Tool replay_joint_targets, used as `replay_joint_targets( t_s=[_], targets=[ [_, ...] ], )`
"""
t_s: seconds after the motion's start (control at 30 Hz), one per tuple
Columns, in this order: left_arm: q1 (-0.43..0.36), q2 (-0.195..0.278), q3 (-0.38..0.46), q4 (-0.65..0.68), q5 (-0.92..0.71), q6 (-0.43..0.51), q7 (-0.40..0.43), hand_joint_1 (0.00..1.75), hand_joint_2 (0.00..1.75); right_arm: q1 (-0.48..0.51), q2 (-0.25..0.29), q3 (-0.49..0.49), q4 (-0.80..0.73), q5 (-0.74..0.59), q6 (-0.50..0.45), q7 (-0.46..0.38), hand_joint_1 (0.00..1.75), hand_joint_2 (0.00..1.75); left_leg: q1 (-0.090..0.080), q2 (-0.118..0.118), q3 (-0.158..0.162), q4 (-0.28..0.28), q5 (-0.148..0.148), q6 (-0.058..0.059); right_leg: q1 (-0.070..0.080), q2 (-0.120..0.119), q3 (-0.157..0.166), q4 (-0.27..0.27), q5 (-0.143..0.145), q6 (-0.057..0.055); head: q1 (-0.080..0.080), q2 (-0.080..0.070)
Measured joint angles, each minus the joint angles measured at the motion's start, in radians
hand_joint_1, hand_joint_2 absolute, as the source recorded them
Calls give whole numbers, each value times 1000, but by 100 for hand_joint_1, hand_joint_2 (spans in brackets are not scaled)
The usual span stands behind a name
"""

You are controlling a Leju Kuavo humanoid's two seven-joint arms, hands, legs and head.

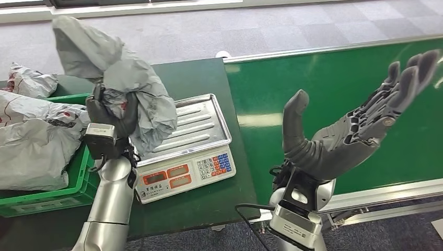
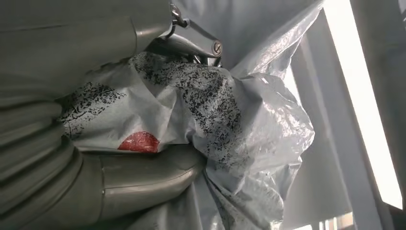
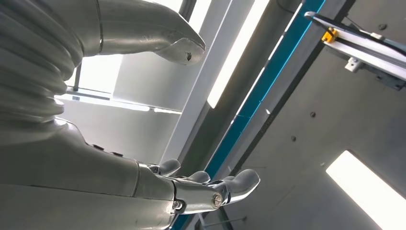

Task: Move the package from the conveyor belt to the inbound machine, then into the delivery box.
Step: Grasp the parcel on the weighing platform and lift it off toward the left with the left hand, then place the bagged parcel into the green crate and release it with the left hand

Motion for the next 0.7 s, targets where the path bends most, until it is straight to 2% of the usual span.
replay_joint_targets(
  t_s=[0.17,0.23,0.3,0.4,0.47,0.53,0.63,0.7],
  targets=[
    [22,39,84,-142,-44,184,4,175,175,5,0,-11,1,-5,0,0,0,175,0,0,0,0,0,0,0,0,0,0,0,0,0,0],
    [25,56,122,-164,-121,237,13,175,175,6,0,-14,3,-5,0,0,0,175,0,0,0,0,0,0,0,0,0,0,0,0,0,0],
    [16,61,192,-171,-320,263,17,175,175,7,0,-18,5,-8,0,0,0,175,0,0,0,0,0,0,0,0,0,0,0,0,0,0],
    [-27,50,389,-158,-764,270,39,175,175,9,0,-24,8,-15,0,0,0,175,0,1,1,0,0,0,0,1,0,0,0,0,0,0],
    [-60,51,516,-127,-985,270,113,175,175,11,0,-27,9,-16,0,0,0,175,0,3,2,0,0,0,0,3,0,0,0,0,0,0],
    [-83,67,594,-68,-1119,270,243,175,175,12,0,-29,9,-14,0,0,0,175,0,5,2,0,0,-1,0,4,-1,0,0,-1,0,0],
    [-101,118,634,58,-1196,270,457,175,175,12,0,-29,9,-8,0,0,0,175,0,4,2,0,1,-1,1,4,-1,0,0,-1,0,0],
    [-107,155,636,147,-1200,270,549,175,175,12,0,-29,9,-6,0,0,0,175,1,4,2,0,1,-1,1,4,-1,1,0,-1,0,0]
  ],
)
